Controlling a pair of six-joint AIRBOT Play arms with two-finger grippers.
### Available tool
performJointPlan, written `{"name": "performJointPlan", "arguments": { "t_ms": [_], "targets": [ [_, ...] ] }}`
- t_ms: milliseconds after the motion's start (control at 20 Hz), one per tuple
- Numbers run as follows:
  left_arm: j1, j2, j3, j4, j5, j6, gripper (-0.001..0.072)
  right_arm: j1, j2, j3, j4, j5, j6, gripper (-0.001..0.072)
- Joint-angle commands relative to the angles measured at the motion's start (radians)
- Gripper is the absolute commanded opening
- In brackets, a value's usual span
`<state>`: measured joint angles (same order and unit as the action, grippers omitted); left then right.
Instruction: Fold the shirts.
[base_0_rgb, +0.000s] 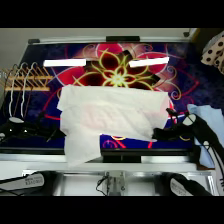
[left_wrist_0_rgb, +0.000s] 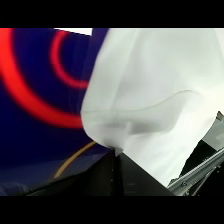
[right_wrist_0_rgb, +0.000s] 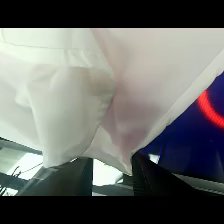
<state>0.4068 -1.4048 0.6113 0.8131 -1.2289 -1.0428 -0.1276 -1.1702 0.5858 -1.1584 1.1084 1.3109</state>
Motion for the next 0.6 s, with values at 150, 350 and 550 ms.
{"name": "performJointPlan", "arguments": {
  "t_ms": [150, 350, 550],
  "targets": [
    [0.000, 0.001, 0.000, -0.003, -0.002, 0.001, 0.0029, 0.000, -0.005, 0.000, -0.003, -0.009, -0.004, 0.0156],
    [0.000, 0.004, 0.023, -0.003, -0.015, 0.035, 0.0028, 0.000, 0.005, 0.004, -0.001, 0.002, 0.000, 0.0055],
    [0.000, 0.028, 0.211, -0.003, -0.120, 0.070, 0.0027, -0.002, 0.085, 0.079, -0.003, 0.009, 0.000, 0.0054]
  ]
}}
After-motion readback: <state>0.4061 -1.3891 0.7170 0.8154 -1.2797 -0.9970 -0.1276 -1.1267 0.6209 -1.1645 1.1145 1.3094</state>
